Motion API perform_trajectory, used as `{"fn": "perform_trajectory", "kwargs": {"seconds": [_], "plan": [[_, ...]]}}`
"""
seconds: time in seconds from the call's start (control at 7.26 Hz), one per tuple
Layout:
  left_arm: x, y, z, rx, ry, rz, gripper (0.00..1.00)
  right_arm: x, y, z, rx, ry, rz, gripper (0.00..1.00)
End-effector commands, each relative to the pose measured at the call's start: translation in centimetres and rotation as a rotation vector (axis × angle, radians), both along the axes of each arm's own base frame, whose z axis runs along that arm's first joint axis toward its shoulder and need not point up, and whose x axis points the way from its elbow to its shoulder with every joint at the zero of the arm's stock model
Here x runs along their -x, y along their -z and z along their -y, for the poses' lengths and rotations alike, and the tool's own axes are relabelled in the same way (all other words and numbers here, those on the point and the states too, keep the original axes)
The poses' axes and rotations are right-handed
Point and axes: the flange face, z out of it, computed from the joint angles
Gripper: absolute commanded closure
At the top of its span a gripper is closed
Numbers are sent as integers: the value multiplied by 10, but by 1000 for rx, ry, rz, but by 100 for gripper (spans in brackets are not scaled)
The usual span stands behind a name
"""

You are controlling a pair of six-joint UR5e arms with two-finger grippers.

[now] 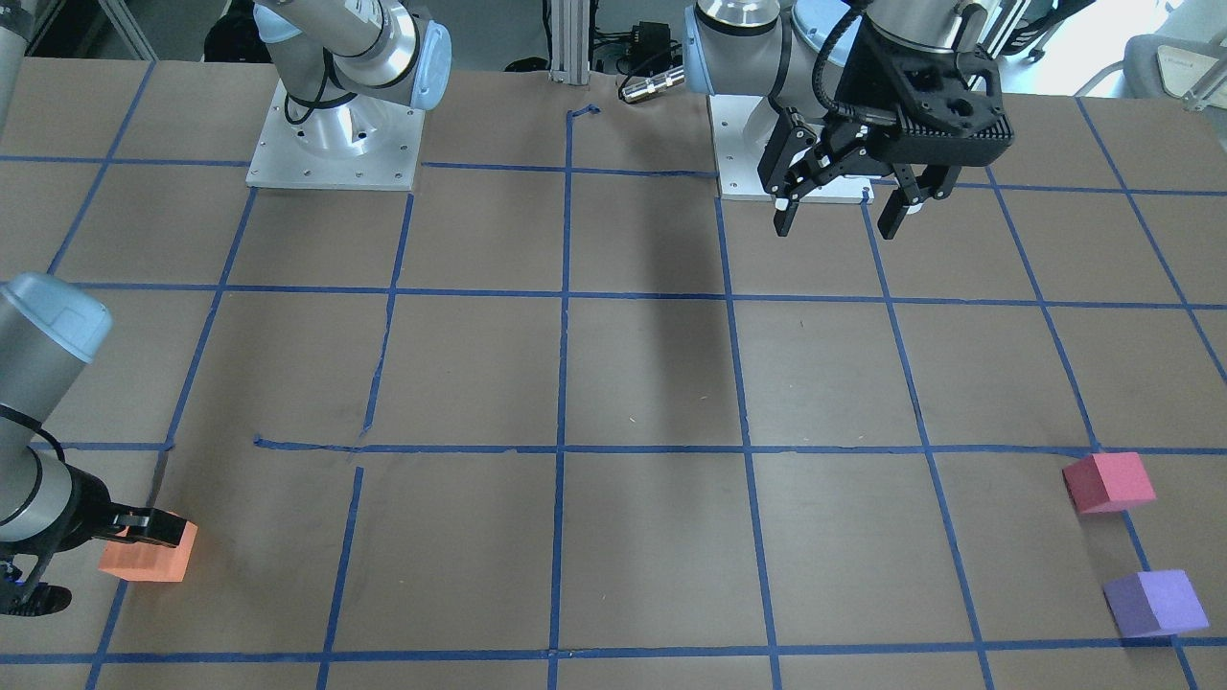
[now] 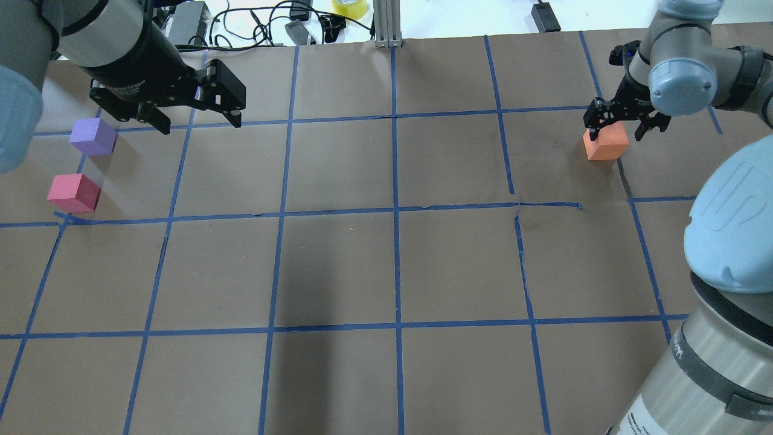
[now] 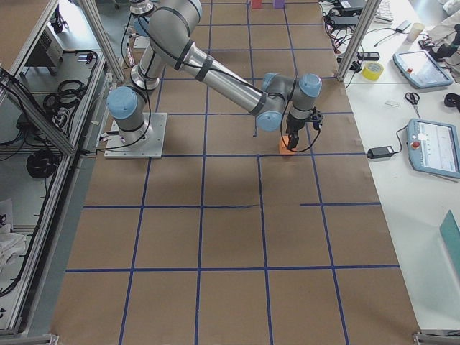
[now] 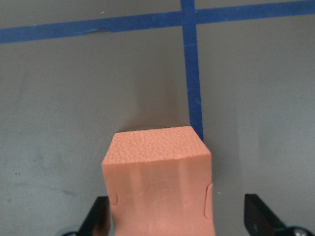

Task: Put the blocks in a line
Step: 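Carry the orange cube with the right gripper toward the table center and release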

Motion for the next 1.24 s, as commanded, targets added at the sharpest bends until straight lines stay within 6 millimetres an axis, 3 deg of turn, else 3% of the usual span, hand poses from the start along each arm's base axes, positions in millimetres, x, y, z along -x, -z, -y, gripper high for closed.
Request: {"fn": "perform_trajectory", "kwargs": {"seconds": [0.0,0.14,0.28,0.41,0.55,0.69,1.1], "plan": [[0,0,0,0,1,0,0,3,11,0,-9,-20,17,70],[0,0,0,0,1,0,0,-5,4,0,0,-31,16,85],[0,-1,0,2,1,0,0,-14,4,3,18,-59,67,93],[0,0,0,2,1,-1,0,-31,-12,5,49,-83,91,93],[0,0,0,2,0,2,0,-76,-39,4,82,-128,75,93],[1,0,1,2,1,-2,0,-147,-54,1,99,-198,63,92],[0,-1,0,5,0,-2,0,-322,-53,-35,115,-120,89,89]]}}
